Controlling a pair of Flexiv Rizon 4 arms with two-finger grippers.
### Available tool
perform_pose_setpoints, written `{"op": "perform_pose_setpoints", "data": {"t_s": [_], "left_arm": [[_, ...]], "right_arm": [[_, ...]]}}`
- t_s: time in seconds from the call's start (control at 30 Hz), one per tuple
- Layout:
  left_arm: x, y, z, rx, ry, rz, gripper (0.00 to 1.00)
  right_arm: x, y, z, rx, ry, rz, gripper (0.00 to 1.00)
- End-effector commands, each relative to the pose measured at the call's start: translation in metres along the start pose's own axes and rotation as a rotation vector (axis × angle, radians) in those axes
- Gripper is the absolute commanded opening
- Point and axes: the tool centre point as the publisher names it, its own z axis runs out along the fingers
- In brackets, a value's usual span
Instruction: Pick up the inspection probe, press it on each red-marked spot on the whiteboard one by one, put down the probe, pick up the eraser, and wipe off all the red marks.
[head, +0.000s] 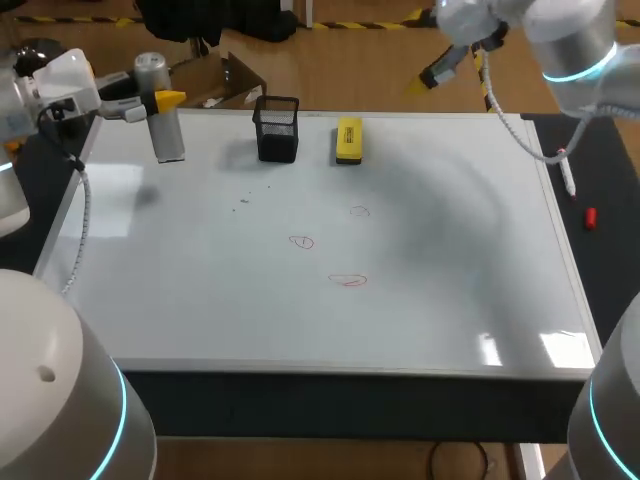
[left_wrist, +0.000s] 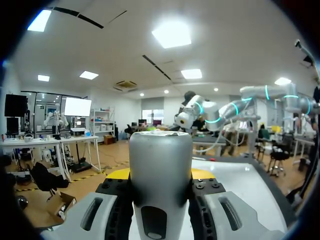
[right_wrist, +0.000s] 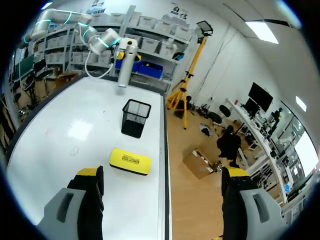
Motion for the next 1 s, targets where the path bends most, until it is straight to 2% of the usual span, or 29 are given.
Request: {"op": "perform_pose_setpoints", "data": {"t_s": [0.03, 0.2, 0.3, 0.57, 0.67, 0.77, 1.0], "left_arm": [[0.001, 0.0, 0.0, 0.001, -0.003, 0.002, 0.0], [0.001, 0.0, 0.0, 0.001, -0.003, 0.002, 0.0], [0.001, 0.0, 0.0, 0.001, -0.003, 0.002, 0.0], [0.001, 0.0, 0.0, 0.001, -0.003, 0.002, 0.0], [0.001, 0.0, 0.0, 0.001, -0.003, 0.002, 0.0], [0.001, 0.0, 0.0, 0.001, -0.003, 0.002, 0.0], [0.001, 0.0, 0.0, 0.001, -0.003, 0.002, 0.0]], "right_arm": [[-0.002, -0.005, 0.017, 0.337, 0.853, -0.493, 1.0], [0.006, -0.013, 0.029, 0.459, 0.886, -0.639, 1.0], [0.009, -0.017, 0.036, 0.523, 0.867, -0.732, 1.0], [0.016, -0.034, 0.056, 0.652, 0.883, -0.971, 1.0], [0.013, -0.026, 0.059, 0.706, 0.854, -1.071, 1.0], [0.014, -0.029, 0.066, 0.719, 0.828, -1.135, 1.0], [0.023, -0.023, 0.086, 0.687, 0.789, -1.311, 1.0]]}}
